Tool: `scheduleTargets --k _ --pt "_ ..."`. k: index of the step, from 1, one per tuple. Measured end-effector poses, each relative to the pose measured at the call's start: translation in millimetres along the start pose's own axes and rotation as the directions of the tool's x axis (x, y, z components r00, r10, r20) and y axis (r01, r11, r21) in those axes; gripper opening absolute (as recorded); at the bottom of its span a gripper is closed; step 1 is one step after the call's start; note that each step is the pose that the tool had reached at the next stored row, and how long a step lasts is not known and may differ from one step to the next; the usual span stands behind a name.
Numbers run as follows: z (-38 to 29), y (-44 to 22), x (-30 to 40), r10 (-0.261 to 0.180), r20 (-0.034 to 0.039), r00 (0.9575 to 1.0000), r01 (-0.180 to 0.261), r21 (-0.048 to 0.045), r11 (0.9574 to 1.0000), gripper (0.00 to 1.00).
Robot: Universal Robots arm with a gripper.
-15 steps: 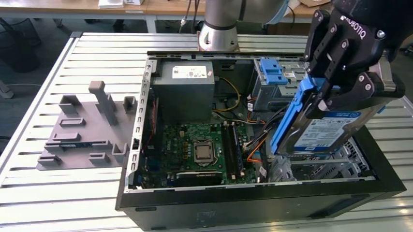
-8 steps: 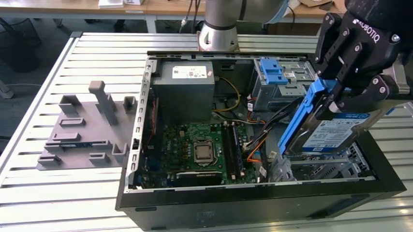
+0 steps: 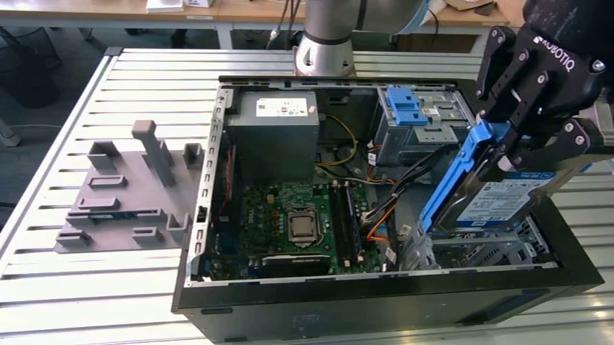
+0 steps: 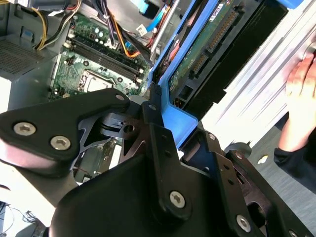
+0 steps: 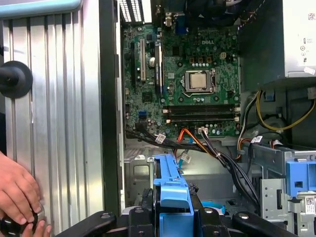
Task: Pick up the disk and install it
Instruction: 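Insert the disk into the insertion slot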
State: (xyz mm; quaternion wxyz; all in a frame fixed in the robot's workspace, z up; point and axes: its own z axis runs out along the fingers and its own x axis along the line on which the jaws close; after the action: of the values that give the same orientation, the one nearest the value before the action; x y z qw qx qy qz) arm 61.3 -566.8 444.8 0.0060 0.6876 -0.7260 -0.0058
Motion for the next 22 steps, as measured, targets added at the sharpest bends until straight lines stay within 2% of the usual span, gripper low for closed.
scheduleTargets --k 5,10,22 --pt "2.4 -7.3 -1.0 0.0 0.0 1.0 0.0 0.0 1.0 0.36" --pt "6.4 -11.3 -1.7 0.0 0.0 1.0 0.0 0.0 1.0 0.36" --pt "13.9 -12.0 -1.7 -0.001 0.0 1.0 0.001 0.0 1.0 0.36"
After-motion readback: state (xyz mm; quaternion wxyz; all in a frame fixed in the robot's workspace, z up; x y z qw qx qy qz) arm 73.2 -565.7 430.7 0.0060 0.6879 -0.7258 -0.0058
